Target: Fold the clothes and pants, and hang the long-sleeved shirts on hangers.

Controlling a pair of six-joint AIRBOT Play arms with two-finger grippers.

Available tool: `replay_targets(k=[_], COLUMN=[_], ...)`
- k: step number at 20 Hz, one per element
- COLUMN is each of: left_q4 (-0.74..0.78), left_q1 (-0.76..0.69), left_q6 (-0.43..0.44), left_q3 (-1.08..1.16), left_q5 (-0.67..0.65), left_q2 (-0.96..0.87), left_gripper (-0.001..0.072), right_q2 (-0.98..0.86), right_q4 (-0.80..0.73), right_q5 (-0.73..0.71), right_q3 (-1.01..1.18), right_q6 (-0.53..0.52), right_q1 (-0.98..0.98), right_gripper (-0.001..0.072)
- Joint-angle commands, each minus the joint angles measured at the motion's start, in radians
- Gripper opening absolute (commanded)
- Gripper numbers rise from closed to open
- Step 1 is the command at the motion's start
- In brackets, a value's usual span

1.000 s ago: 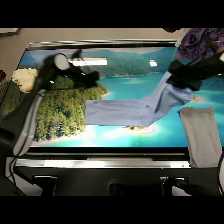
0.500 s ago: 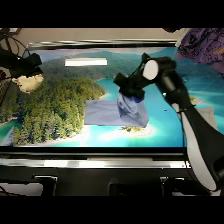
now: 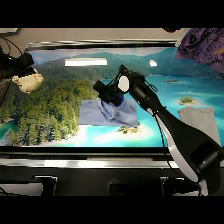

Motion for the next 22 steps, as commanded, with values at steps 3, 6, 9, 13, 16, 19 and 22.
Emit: replay_targets(k=[3,6,9,13,16,19,22], left_q4=[0.000,0.000,0.000,0.000,0.000,0.001,0.001], left_q1=[0.002,0.003,0.003,0.003,0.003,0.003,0.003], left_q6=[0.000,0.001,0.001,0.001,0.000,0.000,0.000], left_q3=[-0.001,-0.001,-0.001,-0.001,-0.001,-0.001,-0.001], left_q5=[0.000,0.000,0.000,-0.002,-0.014,-0.020,-0.026], left_q2=[0.001,0.001,0.000,0.001,0.001,0.001,0.001], left_gripper=[0.0019,0.0018,0.0018,0.0019,0.0019,0.0019,0.0018], right_q2=[-0.037,-0.074,-0.093,-0.095,-0.091,-0.053,0.041], right_q4=[0.014,0.075,0.116,0.184,0.357,0.389,0.260], right_q5=[-0.023,-0.033,-0.046,-0.050,-0.054,0.019,0.092], right_q3=[0.001,0.001,0.001,0.001,0.001,0.001,0.001], right_q6=[-0.023,-0.077,-0.138,-0.222,-0.399,-0.479,-0.483], right_q1=[0.037,0.037,0.037,0.037,0.037,0.037,-0.027], right_gripper=[0.0031,0.0033,0.0070,0.0209,0.0336,0.0340,0.0359])
